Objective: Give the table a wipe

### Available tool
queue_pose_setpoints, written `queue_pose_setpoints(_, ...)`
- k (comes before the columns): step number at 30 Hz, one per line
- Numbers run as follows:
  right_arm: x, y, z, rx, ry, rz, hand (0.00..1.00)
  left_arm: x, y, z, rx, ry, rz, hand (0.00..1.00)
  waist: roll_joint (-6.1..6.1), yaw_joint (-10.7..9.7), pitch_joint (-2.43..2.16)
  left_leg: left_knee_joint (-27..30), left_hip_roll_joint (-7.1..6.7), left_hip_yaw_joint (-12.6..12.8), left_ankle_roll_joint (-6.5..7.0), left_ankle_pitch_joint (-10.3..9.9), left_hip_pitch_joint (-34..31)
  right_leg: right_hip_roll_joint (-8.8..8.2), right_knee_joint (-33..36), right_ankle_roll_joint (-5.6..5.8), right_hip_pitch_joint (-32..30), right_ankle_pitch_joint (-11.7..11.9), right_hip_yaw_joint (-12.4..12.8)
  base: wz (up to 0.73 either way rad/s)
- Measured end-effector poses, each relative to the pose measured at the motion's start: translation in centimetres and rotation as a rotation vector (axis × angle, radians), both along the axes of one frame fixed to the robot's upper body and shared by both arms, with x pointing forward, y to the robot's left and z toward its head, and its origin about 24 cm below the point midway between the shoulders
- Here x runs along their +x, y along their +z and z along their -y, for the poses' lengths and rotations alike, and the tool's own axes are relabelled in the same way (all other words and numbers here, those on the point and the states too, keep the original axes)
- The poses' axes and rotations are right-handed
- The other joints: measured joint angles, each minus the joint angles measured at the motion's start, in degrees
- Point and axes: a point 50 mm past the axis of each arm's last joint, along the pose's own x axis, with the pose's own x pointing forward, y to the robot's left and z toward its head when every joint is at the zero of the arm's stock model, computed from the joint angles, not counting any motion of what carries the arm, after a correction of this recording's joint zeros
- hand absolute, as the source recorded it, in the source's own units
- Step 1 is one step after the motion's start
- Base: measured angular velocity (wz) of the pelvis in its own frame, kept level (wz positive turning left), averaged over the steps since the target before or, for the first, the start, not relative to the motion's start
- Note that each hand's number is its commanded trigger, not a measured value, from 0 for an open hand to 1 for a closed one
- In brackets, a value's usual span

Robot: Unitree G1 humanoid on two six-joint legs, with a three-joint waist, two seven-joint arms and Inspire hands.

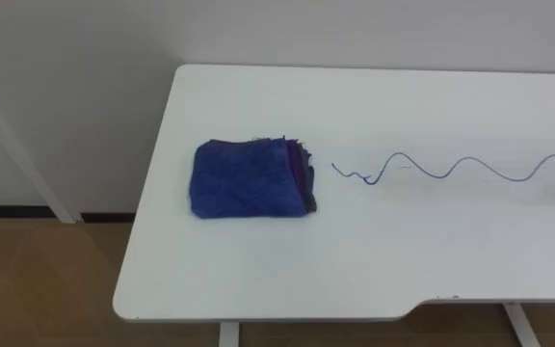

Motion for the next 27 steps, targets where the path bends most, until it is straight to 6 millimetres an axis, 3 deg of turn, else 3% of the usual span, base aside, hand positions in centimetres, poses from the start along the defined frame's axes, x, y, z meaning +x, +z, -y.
queue_pose_setpoints(9, 0.7, 0.0, -0.3, 0.057, -0.016, 0.051, 0.00, 1.3, 0.0, 0.1, -0.018, -0.005, 0.046, 0.00, 0.30, 0.0, -0.08, 0.0, 0.00, -0.2, 0.00, 0.0, -0.2, 0.00, -0.1, 0.00, -0.1, 0.0, 0.0, 0.00)
queue_pose_setpoints(15, 0.5, 0.0, -0.4, 0.097, -0.151, 0.083, 0.00, 2.0, 0.0, 0.1, -0.047, 0.080, 0.085, 0.00, 0.07, 0.1, 0.03, -0.2, 0.01, -0.1, 0.00, 0.0, 0.1, 0.01, -0.1, 0.00, 0.0, 0.0, -0.2, 0.00)
queue_pose_setpoints(20, -1.8, -0.2, -0.1, 0.085, -0.264, 0.021, 0.00, 1.2, 0.1, -0.2, -0.041, 0.120, 0.074, 0.00, -0.45, -0.4, -0.01, -0.4, 0.01, -0.2, 0.01, 0.0, 0.4, -0.03, -0.1, 0.00, 0.1, 0.0, -0.7, 0.01)
queue_pose_setpoints(27, -5.5, 0.7, 3.0, -0.023, -0.568, -0.036, 0.00, -0.8, 0.7, -2.7, 0.021, 0.250, 0.045, 0.00, -1.62, -2.4, -0.02, -0.5, -0.03, -0.5, 0.03, 0.0, 0.9, -0.10, -0.1, 0.00, 0.7, 0.0, -1.3, 0.03)
